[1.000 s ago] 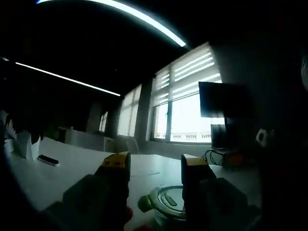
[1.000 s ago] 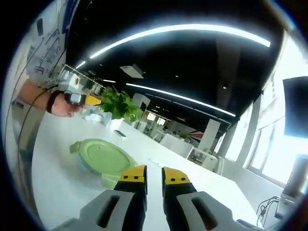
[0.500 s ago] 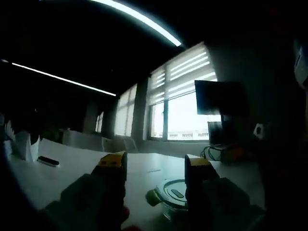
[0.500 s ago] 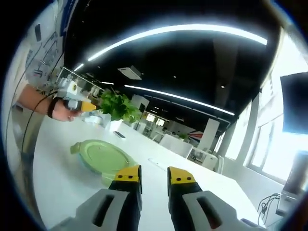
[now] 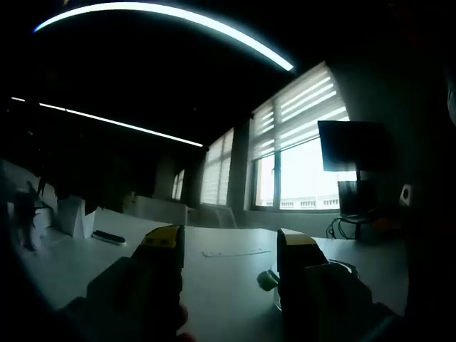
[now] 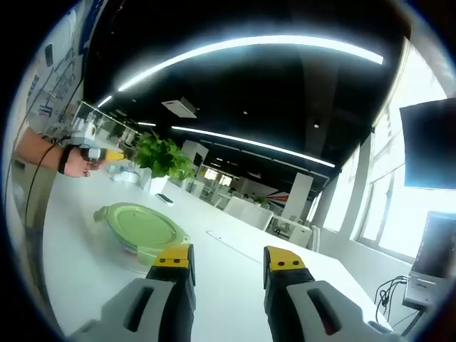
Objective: Pick up the tomato from the tabletop place it into the food storage container close the lid and lock the latches
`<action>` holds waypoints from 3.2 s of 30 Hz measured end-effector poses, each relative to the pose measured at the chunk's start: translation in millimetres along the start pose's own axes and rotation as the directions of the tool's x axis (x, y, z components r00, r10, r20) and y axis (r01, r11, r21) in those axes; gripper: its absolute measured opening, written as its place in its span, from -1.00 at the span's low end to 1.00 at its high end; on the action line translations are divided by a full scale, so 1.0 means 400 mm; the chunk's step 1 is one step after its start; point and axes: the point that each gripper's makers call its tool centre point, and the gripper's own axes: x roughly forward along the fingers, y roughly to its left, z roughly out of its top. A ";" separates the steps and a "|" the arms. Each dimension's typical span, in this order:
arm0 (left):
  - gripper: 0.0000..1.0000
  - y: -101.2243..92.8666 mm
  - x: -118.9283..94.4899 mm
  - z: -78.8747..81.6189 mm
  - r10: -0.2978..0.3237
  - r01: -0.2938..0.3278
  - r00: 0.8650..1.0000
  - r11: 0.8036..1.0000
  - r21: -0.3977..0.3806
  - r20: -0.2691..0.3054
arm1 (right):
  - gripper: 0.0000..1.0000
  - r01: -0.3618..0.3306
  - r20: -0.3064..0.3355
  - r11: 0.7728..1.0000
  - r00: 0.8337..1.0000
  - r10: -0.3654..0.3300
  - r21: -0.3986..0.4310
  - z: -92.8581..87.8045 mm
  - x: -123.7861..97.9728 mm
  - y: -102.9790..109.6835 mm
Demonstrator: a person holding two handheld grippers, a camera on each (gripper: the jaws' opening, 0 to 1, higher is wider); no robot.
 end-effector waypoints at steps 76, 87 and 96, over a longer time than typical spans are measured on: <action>0.20 -0.096 0.092 -0.011 -0.545 0.600 0.791 0.778 0.183 -0.276 | 0.16 -0.259 0.052 0.962 0.965 0.255 0.084 0.067 -0.005 0.045; 0.21 -0.143 0.111 -0.100 -0.646 0.740 0.647 0.659 0.132 -0.404 | 0.15 -0.380 0.009 0.921 0.925 0.381 0.087 0.067 0.025 0.108; 0.21 -0.186 0.143 -0.175 -0.692 0.821 0.531 0.563 0.096 -0.489 | 0.11 -0.438 -0.043 0.894 0.895 0.443 0.092 0.040 0.056 0.153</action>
